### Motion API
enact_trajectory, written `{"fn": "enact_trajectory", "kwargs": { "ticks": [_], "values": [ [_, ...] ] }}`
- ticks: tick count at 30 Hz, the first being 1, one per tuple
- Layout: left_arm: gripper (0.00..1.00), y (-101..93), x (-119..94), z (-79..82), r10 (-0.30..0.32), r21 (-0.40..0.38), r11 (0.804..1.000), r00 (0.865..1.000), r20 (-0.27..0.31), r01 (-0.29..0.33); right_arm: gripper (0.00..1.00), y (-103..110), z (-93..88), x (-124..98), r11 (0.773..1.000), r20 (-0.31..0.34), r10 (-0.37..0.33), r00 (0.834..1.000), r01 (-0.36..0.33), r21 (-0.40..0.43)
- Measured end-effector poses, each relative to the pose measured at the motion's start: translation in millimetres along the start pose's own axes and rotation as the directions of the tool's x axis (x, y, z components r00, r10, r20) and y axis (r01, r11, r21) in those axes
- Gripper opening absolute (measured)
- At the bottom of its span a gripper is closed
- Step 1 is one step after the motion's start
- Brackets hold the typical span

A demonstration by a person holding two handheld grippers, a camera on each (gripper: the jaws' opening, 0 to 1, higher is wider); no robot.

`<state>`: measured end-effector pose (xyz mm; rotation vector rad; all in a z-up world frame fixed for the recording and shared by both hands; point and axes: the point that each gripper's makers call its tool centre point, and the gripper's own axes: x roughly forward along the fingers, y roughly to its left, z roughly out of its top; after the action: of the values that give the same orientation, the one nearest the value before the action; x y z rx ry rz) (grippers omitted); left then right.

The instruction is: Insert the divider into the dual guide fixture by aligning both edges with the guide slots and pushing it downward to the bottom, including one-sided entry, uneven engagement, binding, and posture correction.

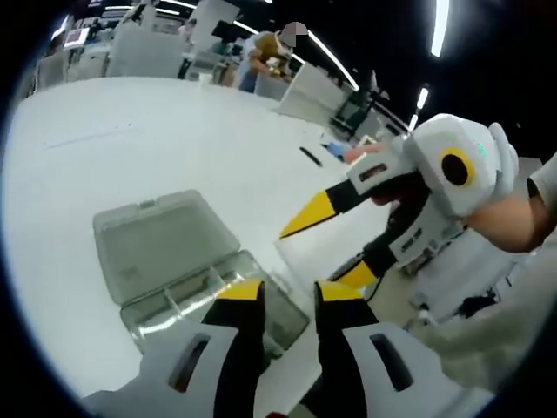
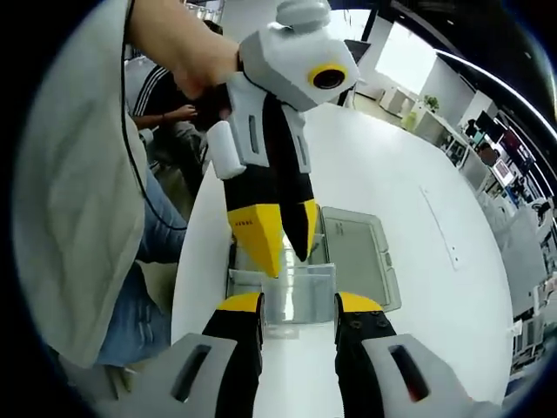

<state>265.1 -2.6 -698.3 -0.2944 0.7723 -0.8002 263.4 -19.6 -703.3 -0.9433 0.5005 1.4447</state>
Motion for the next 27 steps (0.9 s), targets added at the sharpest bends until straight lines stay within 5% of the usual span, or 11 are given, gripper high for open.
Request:
{"fn": "enact_trajectory", "kwargs": {
  "ticks": [27],
  "values": [
    [0.02,-1.4,-2,1.0,-0.024,-0.165,0.986,1.0,0.01,0.025,0.27,-2,13.0,4,0.999,0.003,-0.008,1.0,0.008,-0.047]
  ]
}}
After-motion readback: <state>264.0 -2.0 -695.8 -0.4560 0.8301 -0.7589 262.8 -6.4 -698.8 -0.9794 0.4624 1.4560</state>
